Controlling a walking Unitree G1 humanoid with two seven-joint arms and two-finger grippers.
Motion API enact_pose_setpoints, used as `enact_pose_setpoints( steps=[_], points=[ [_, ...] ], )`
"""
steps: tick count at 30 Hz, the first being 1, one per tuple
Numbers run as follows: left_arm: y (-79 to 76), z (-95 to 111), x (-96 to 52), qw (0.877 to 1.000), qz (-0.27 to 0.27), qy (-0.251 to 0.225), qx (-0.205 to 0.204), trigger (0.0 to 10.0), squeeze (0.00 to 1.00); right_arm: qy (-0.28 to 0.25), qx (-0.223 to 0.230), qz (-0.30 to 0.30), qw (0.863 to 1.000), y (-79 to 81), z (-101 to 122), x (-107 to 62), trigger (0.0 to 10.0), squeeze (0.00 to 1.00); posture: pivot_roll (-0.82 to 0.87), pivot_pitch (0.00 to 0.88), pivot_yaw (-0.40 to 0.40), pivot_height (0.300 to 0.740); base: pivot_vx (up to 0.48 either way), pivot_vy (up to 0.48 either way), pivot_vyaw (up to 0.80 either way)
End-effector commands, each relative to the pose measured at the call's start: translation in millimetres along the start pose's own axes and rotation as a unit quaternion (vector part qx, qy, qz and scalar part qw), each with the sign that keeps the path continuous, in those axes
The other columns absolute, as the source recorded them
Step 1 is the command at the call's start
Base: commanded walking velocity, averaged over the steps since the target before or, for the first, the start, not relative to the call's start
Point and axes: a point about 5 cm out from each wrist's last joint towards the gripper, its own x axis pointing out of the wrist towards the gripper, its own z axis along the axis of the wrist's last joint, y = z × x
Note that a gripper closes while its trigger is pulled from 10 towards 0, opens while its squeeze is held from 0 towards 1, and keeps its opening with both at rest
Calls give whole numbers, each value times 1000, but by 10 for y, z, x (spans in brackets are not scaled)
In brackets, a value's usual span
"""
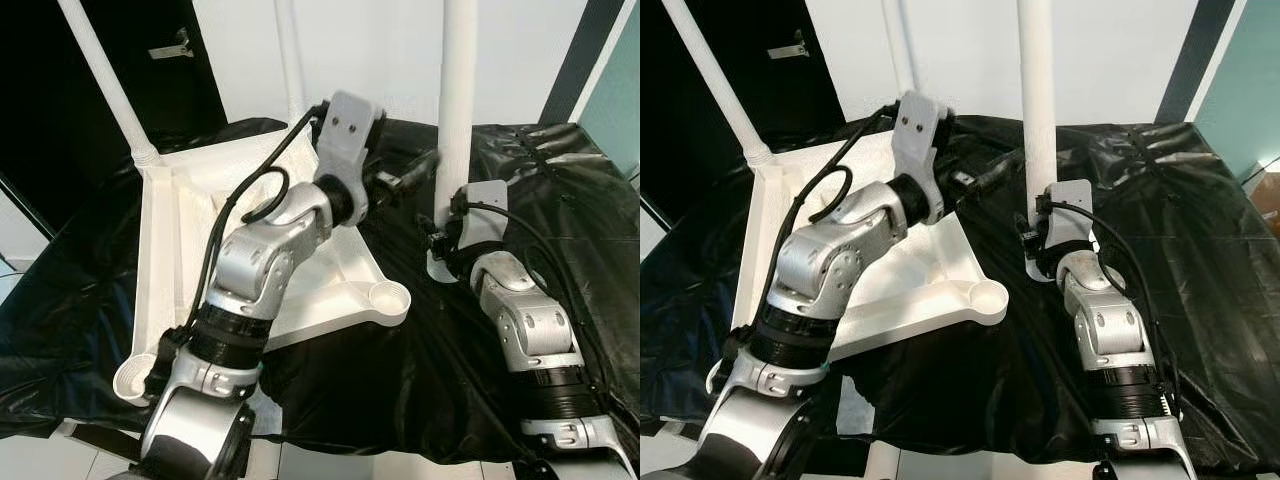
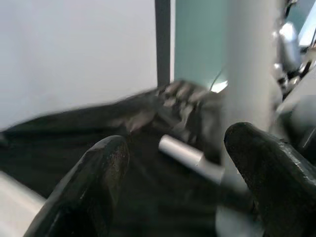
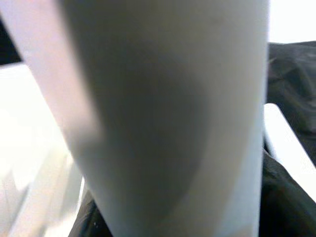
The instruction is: Building children table
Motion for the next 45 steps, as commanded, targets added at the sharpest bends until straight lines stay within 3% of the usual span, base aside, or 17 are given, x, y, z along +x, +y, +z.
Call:
enact_pose_setpoints(
  steps=[1, 9, 12, 19, 29, 30, 34, 35, 36, 38, 39, 40, 41, 42, 43, 44, 45],
  points=[
    [-7, -69, -76, 999, -30, 11, 17, 10000, 0, -21, 17, -20, 999, -54, 32, -41, 10000, 0, -79, 2, 48, 740, 0, 0, 0],
    [68, -368, -345, 997, -34, 61, 43, 10000, 0, -31, 34, -49, 998, -131, -21, -129, 10000, 0, -72, 16, 46, 740, 0, 0, 0],
    [108, -627, -593, 990, -41, 119, 62, 10000, 0, -19, 26, -59, 998, -180, -92, -177, 10000, 0, -68, 24, 42, 740, 0, 0, 0],
    [95, -860, -894, 977, -69, 188, 67, 10000, 0, -15, 17, -58, 998, -199, -112, -185, 10000, 0, -55, 29, 29, 740, 0, 0, 0],
    [108, -1006, -1086, 965, -83, 235, 83, 9608, 0, -15, 7, -56, 998, -231, -100, -167, 10000, 0, -54, 30, 19, 740, 0, 0, 0],
    [102, -1025, -1119, 963, -88, 241, 80, 4314, 0, -13, 4, -56, 998, -237, -103, -167, 10000, 0, -51, 29, 18, 740, 0, 0, 0],
    [89, -1066, -1169, 959, -95, 254, 81, 3490, 0, -12, 2, -55, 998, -239, -107, -165, 10000, 0, -49, 28, 18, 740, 0, 0, 0],
    [66, -1127, -1225, 952, -104, 273, 89, 2706, 0, -12, 1, -54, 998, -230, -106, -158, 10000, 0, -46, 26, 17, 740, 0, 0, 0],
    [59, -1153, -1241, 950, -105, 280, 93, 824, 0, -11, 0, -53, 999, -225, -106, -154, 10000, 0, -46, 26, 17, 740, 0, 0, 0],
    [50, -1175, -1250, 948, -107, 284, 95, 353, 0, -11, -1, -52, 999, -221, -104, -150, 10000, 0, -46, 24, 17, 740, 0, 0, 0],
    [42, -1198, -1258, 947, -107, 289, 92, 1569, 0, -11, -1, -51, 999, -217, -104, -149, 10000, 0, -46, 23, 17, 740, 0, 0, 0],
    [42, -1198, -1258, 947, -107, 289, 92, 1569, 0, -11, -1, -51, 999, -217, -104, -149, 10000, 0, -46, 23, 17, 740, 0, 0, 0],
    [13, -1216, -1263, 946, -115, 288, 94, 0, 0, -11, -2, -50, 999, -215, -103, -149, 10000, 0, -48, 23, 17, 740, 0, 0, 0],
    [13, -1216, -1263, 946, -115, 288, 94, 0, 0, -11, -2, -50, 999, -215, -103, -149, 10000, 0, -48, 23, 17, 740, 0, 0, 0],
    [8, -1208, -1253, 948, -112, 284, 91, 4706, 0, -11, -3, -50, 999, -215, -102, -149, 10000, 0, -48, 23, 16, 740, 0, 0, 0],
    [8, -1208, -1253, 948, -112, 284, 91, 4706, 0, -11, -3, -50, 999, -215, -102, -149, 10000, 0, -48, 23, 16, 740, 0, 0, 0],
    [-23, -1175, -1240, 951, -122, 273, 84, 10000, 0, -10, -5, -49, 999, -215, -104, -149, 10000, 0, -49, 21, 17, 740, 0, 0, 0]
  ],
)
